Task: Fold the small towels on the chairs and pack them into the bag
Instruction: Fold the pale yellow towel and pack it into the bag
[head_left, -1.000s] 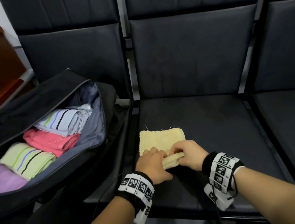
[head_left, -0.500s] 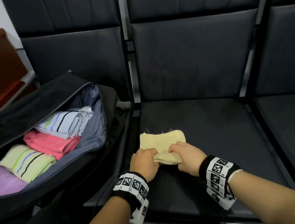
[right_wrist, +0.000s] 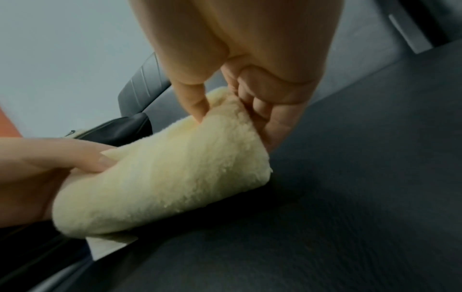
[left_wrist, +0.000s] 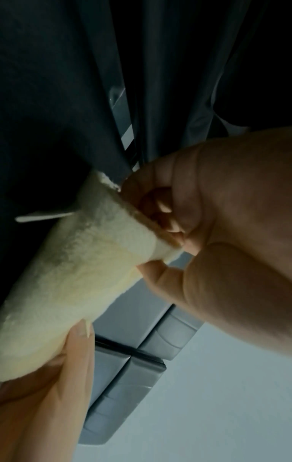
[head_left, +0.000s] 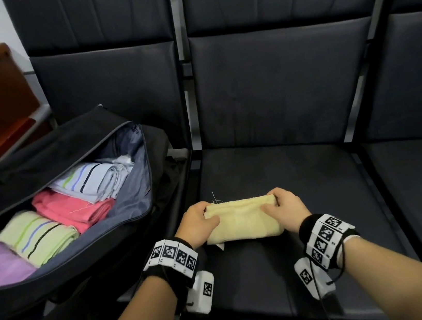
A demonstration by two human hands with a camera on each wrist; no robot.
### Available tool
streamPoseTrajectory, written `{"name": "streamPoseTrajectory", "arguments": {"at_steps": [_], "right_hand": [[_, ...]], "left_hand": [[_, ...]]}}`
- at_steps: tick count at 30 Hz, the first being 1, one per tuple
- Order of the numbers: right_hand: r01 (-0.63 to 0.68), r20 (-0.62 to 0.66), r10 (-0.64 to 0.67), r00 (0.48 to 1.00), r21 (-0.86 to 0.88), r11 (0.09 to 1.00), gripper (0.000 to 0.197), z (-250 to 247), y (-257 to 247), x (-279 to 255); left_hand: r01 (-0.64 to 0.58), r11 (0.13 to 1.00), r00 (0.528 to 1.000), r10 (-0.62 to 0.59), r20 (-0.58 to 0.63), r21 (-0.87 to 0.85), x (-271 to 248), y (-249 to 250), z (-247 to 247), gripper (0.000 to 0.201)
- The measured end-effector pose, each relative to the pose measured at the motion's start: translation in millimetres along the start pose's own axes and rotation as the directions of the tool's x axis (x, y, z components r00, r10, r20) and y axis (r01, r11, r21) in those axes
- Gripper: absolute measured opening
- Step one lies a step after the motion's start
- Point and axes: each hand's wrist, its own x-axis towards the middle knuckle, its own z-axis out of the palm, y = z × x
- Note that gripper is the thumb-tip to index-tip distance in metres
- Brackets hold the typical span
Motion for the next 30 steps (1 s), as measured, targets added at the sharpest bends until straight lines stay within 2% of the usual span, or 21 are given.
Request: {"name": "streamPoseTrajectory", "arguments": {"at_steps": [3, 5, 7, 9, 11, 14, 16, 18, 20, 22, 24, 26, 28, 30], "right_hand": [[-0.035, -0.018, 0.034, 0.999, -0.06, 0.998, 0.028, 5, 7, 3], [-0.036, 0.015, 0.038, 0.999, -0.096, 0.995, 0.05, 6, 10, 4], [-0.036, 0.083, 0.045, 0.996, -0.107, 0.994, 0.072, 5, 11, 5], [-0.049, 0.156, 0.061, 0.986, -0.079, 0.996, 0.084, 3, 11, 6], [-0.075, 0.206, 0.078, 0.976, -0.022, 0.997, 0.077, 4, 11, 7], [-0.111, 0.235, 0.085, 0.968, 0.101, 0.989, 0.047, 5, 10, 7], [-0.102, 0.217, 0.062, 0.974, 0.177, 0.979, 0.039, 4, 8, 5], [-0.026, 0.155, -0.004, 0.988, 0.193, 0.981, 0.035, 0, 0, 2], [0.099, 0.103, -0.111, 0.988, 0.115, 0.988, 0.031, -5, -19, -3], [0.244, 0.099, -0.242, 0.965, -0.006, 0.97, 0.031, -12, -45, -11], [0.381, 0.143, -0.369, 0.918, -0.063, 0.923, 0.034, -18, -74, -21], [0.491, 0.207, -0.465, 0.861, -0.095, 0.866, 0.038, -20, -101, -32], [0.556, 0.241, -0.518, 0.821, -0.13, 0.821, 0.044, -21, -125, -42], [0.577, 0.252, -0.537, 0.805, -0.122, 0.807, 0.053, -22, -145, -50]], "left_hand": [[0.049, 0.999, 0.995, -0.047, -0.091, 0.019, 3, -8, 10, 0.02], [0.046, 0.997, 0.989, -0.035, -0.146, 0.068, 6, -15, 15, 0.017], [0.027, 0.996, 0.988, -0.014, -0.154, 0.081, 9, -20, 17, 0.014], [0.034, 0.997, 0.992, -0.025, -0.124, 0.069, 11, -23, 18, 0.011], [0.061, 0.997, 0.994, -0.055, -0.098, 0.054, 12, -25, 19, 0.008], [0.095, 0.995, 0.992, -0.094, -0.081, 0.016, 12, -25, 21, 0.007], [0.117, 0.993, 0.99, -0.116, -0.075, 0.0, 9, -25, 21, 0.006], [0.14, 0.99, 0.988, -0.141, -0.066, -0.023, 3, -23, 20, 0.004], [0.152, 0.987, 0.987, -0.154, -0.053, -0.043, -3, -17, 15, 0.015], [0.103, 0.995, 0.994, -0.103, -0.021, -0.005, -11, -4, 8, 0.049], [-0.022, 0.999, 0.999, 0.02, 0.043, 0.036, -22, 16, -1, 0.086], [-0.134, 0.99, 0.985, 0.139, 0.103, -0.051, -36, 39, -9, 0.104], [-0.186, 0.966, 0.972, 0.208, 0.113, -0.178, -49, 53, -17, 0.1], [-0.195, 0.956, 0.972, 0.218, 0.086, -0.219, -61, 61, -30, 0.086]]}}
